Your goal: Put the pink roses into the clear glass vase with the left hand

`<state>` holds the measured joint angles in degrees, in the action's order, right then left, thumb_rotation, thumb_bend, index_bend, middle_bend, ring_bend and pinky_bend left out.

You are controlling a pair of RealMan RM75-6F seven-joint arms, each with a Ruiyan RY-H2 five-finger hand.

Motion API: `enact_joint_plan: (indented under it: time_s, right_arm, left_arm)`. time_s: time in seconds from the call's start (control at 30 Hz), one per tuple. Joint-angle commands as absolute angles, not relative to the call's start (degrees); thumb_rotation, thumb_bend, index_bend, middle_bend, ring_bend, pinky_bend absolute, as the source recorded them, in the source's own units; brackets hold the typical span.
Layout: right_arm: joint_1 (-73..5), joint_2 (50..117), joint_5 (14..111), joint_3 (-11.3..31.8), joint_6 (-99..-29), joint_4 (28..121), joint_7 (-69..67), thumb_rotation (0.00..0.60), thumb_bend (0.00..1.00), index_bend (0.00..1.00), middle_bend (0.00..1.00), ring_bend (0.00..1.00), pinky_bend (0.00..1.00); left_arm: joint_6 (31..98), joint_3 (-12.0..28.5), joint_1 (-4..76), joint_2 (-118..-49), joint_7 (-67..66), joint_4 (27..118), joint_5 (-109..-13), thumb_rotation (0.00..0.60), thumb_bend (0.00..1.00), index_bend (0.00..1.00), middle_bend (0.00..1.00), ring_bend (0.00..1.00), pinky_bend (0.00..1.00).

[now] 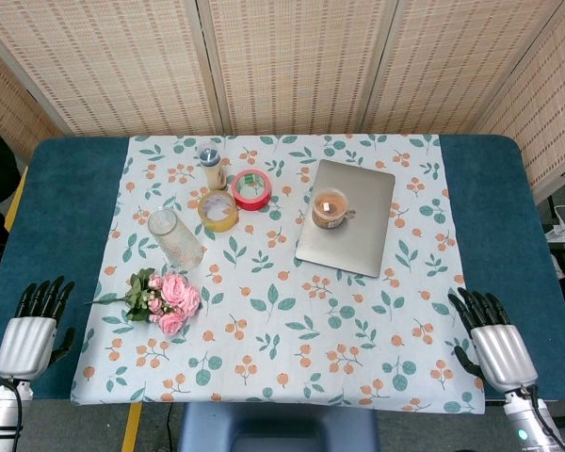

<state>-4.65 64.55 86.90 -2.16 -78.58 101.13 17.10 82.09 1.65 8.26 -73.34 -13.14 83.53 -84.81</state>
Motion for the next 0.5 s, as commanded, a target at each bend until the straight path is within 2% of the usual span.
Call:
enact_joint_plan:
  time_s: [0.03, 0.17, 0.37, 0.5]
  right_arm:
    - [-4.69, 64.57, 86.74, -2.11, -78.46, 101.08, 16.98, 0.6, 0.29, 0.0, 0.0, 0.0, 0.0]
    - [-4.74, 64.49, 86.68, -2.0, -78.42, 101.07, 16.71, 0.6, 0.29, 0.0, 0.0, 0.0, 0.0]
    - [-4.79, 64.29, 86.68, -2.17, -78.1, 101.09, 16.73, 0.6, 0.29, 0.0, 0.0, 0.0, 0.0]
    - [-4.82, 64.19, 86.8, -2.15, -78.13, 101.09, 16.43, 0.6, 0.29, 0.0, 0.0, 0.0, 0.0]
  left_arm:
    - [81.77, 1.51, 8.34, -73.62, -12.86, 83.35, -84.84, 0.6, 0.44, 0.0, 0.0, 0.0, 0.07]
    - [78.98, 1.52, 10.06, -74.83, -10.57, 83.05, -85.21, 0.6, 0.44, 0.0, 0.0, 0.0, 0.07]
    - [64.04, 3.09, 17.61, -76.36, -4.61, 83.84, -81.01, 0.6, 0.44, 0.0, 0.0, 0.0, 0.09]
    - [60.18, 5.2, 21.18, -79.41, -8.58, 81.95, -77.96, 0.585, 0.43, 0.0, 0.0, 0.0, 0.09]
